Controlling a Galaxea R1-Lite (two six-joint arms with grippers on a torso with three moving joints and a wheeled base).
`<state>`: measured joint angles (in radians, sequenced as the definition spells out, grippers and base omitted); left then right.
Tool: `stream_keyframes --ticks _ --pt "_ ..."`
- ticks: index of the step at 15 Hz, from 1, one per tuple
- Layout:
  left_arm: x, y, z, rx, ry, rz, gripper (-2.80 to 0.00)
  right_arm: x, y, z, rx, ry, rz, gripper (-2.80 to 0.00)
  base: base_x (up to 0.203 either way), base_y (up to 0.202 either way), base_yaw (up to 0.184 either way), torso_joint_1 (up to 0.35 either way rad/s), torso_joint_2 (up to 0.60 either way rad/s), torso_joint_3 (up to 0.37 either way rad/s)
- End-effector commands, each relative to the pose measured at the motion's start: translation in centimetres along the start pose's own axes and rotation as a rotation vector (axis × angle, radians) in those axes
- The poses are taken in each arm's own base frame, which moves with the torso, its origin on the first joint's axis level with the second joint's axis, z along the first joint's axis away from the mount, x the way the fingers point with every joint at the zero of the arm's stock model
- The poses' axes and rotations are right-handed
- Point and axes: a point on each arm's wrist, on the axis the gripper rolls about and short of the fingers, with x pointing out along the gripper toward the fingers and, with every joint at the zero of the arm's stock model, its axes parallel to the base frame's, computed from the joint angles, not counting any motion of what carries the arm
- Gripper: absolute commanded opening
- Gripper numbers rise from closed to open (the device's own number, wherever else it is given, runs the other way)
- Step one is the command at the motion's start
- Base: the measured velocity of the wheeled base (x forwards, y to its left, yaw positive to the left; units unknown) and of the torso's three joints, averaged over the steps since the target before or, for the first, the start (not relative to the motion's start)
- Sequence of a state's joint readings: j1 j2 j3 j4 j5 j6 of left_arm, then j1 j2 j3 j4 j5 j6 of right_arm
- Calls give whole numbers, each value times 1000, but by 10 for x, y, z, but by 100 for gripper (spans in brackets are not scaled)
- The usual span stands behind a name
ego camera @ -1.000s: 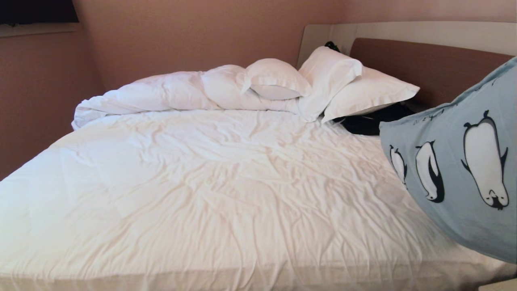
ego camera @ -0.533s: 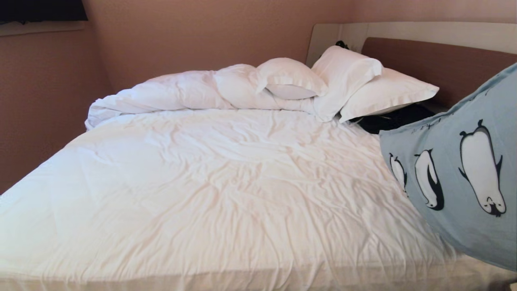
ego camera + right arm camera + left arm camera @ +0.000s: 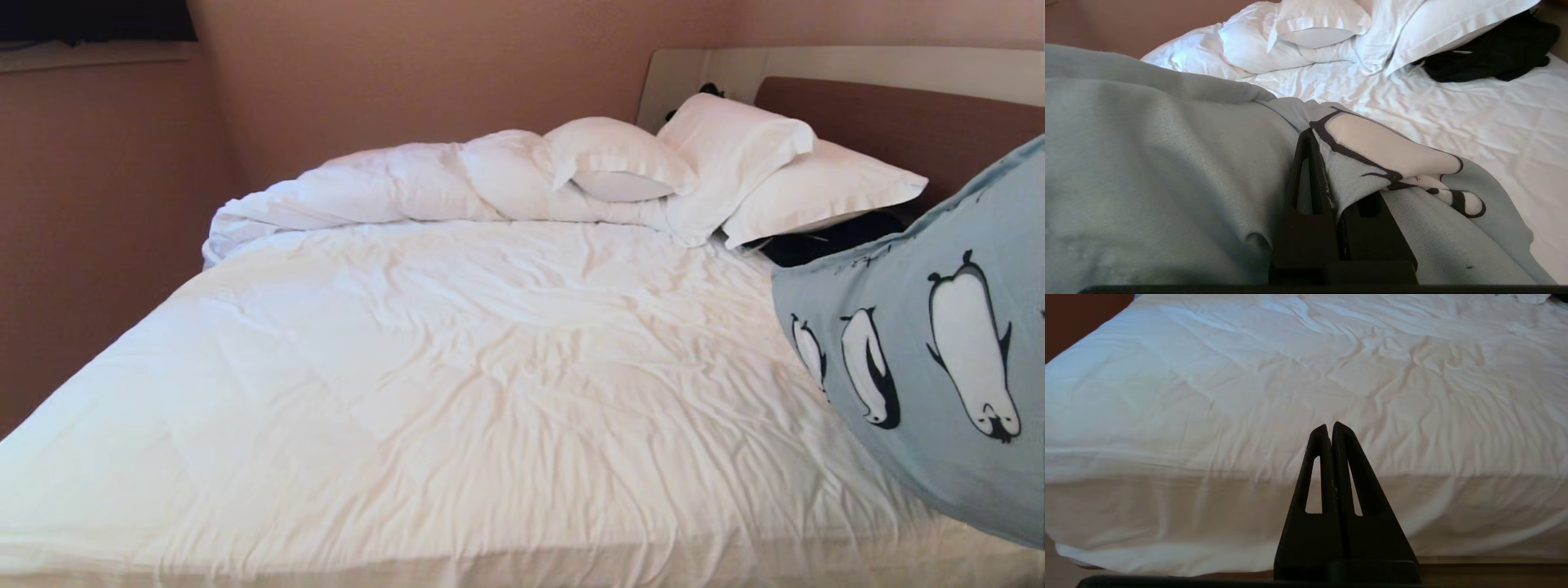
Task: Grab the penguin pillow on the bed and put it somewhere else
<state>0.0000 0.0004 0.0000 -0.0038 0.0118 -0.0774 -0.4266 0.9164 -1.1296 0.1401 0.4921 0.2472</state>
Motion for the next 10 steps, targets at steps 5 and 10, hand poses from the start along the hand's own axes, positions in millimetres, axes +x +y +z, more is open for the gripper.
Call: stream_keyframes --ticks 5,10 --pt "0 0 -1 -1 2 1 -280 3 -2 0 6 6 -1 -280 0 43 1 1 1 1" --pt "0 0 -1 -1 2 1 -280 11 -8 4 11 -9 -112 -280 0 0 0 0 0 0"
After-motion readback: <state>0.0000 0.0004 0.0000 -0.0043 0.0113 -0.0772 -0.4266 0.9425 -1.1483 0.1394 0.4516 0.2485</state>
